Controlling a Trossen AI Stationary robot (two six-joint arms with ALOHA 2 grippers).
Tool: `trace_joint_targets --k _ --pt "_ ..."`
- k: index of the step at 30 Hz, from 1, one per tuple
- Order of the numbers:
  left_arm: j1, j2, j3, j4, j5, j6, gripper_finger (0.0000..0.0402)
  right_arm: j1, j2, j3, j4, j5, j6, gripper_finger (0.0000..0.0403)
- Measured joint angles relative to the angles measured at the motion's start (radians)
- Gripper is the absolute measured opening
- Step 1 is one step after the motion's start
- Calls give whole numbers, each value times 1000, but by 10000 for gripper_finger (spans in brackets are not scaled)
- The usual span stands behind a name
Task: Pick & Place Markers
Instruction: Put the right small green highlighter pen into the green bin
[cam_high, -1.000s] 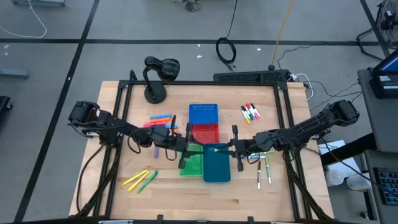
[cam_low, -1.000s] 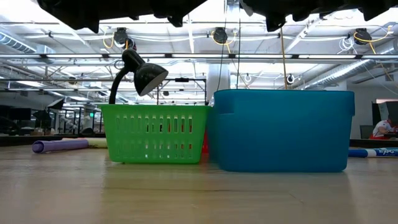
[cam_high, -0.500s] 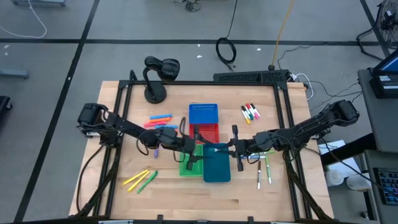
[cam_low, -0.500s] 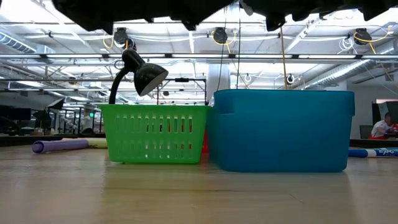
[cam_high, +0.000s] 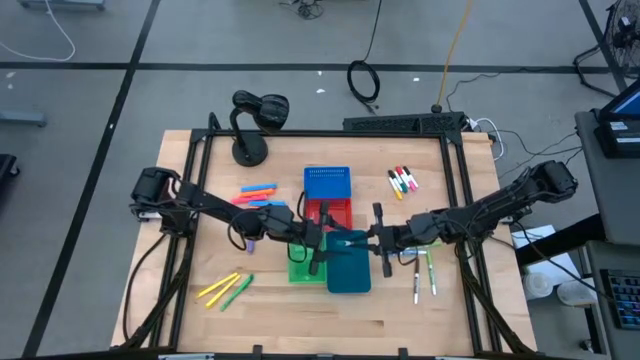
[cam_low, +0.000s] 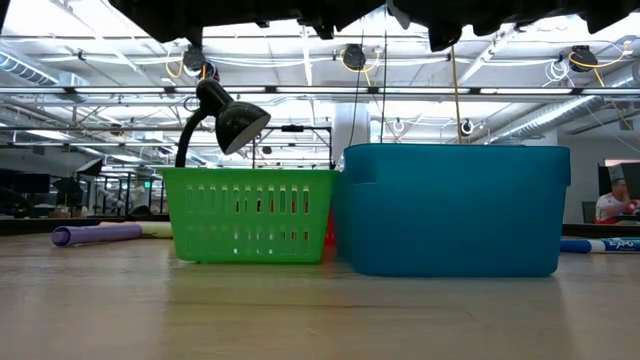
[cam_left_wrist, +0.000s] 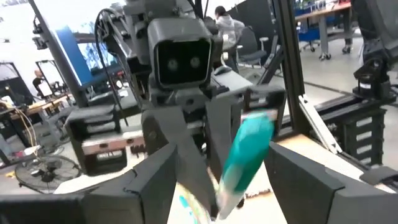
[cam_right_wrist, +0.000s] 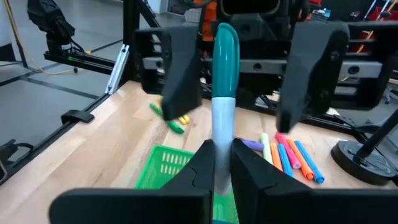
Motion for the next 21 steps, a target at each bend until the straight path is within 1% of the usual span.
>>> trace_joint_targets --k 3,5,7,11,12,17,19,21 --pt "0 -2 0 -19 -7 35 228 5 0 0 9 0 -3 20" --pt "-4 -2 0 -19 -7 58 202 6 0 0 14 0 -10 20" --pt "-5 -2 0 -20 8 74 164 6 0 0 13 1 -11 20" --pt "-4 -2 0 -17 63 78 64 7 0 0 14 -3 -10 20" --pt "-3 -3 0 -16 76 83 45 7 0 0 13 -1 -8 20" --pt "-7 -27 -1 -44 57 70 42 6 -1 1 15 1 4 21" --pt "-14 -43 -1 -76 30 65 47 6 0 2 7 4 20 26" --pt "-29 -68 0 -124 -20 68 48 6 0 3 -6 29 31 37"
